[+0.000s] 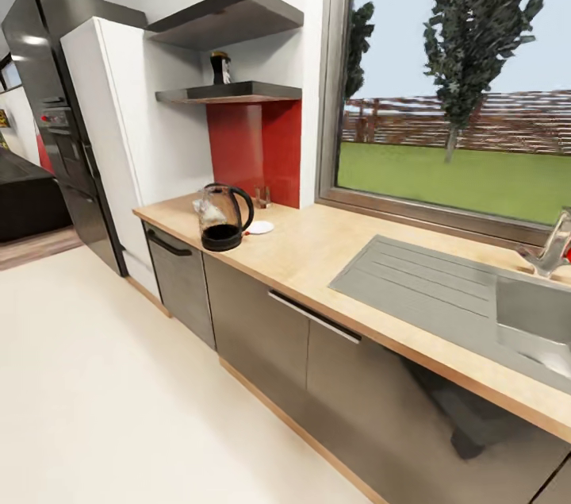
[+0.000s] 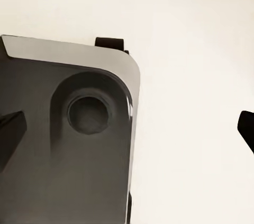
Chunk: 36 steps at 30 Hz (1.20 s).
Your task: Set up a coffee station on the kitchen countertop: keep the coffee maker on the countertop, move the bottle of coffee from the kitchen shelf to the counter next to the coffee maker, place a paper coffee filter on top of the coffee maker, put the saucer next to the coffee maker with the coffee cup on the saucer, and place the electric kettle next to the coffee maker.
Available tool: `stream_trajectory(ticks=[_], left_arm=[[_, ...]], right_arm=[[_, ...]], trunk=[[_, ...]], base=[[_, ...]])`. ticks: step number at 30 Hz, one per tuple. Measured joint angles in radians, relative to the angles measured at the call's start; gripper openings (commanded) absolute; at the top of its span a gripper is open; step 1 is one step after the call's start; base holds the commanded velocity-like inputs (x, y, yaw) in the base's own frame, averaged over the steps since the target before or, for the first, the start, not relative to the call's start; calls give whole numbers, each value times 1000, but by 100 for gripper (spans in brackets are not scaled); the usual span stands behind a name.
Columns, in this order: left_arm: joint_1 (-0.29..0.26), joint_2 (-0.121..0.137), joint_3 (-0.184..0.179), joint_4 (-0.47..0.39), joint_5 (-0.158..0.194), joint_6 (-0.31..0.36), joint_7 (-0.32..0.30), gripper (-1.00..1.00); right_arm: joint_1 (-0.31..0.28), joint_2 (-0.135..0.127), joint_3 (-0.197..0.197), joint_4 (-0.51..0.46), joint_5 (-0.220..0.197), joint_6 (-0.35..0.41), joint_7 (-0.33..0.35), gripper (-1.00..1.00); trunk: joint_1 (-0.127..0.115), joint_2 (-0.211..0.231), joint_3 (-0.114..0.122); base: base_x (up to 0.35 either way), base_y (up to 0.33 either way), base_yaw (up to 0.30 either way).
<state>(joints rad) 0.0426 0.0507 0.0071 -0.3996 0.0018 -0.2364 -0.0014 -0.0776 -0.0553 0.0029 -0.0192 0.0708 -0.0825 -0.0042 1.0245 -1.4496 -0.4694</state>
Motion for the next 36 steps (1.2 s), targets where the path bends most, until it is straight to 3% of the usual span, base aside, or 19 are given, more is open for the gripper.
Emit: stream_trajectory(ticks=[16,29,36], left_arm=[[0,0,0,0,0,0,0,100],[0,-1,0,0,1,0,0,100],[0,-1,0,-1,1,0,0,100]], right_arm=[[0,0,0,0,0,0,1,100],[0,86,-1,-6,-8,-5,6,100],[0,83,-6,-23,-8,-18,8,100]], trunk=[[0,0,0],[0,0,0],[0,0,0]], base=[[251,252,0],[251,243,0],[219,233,23]])
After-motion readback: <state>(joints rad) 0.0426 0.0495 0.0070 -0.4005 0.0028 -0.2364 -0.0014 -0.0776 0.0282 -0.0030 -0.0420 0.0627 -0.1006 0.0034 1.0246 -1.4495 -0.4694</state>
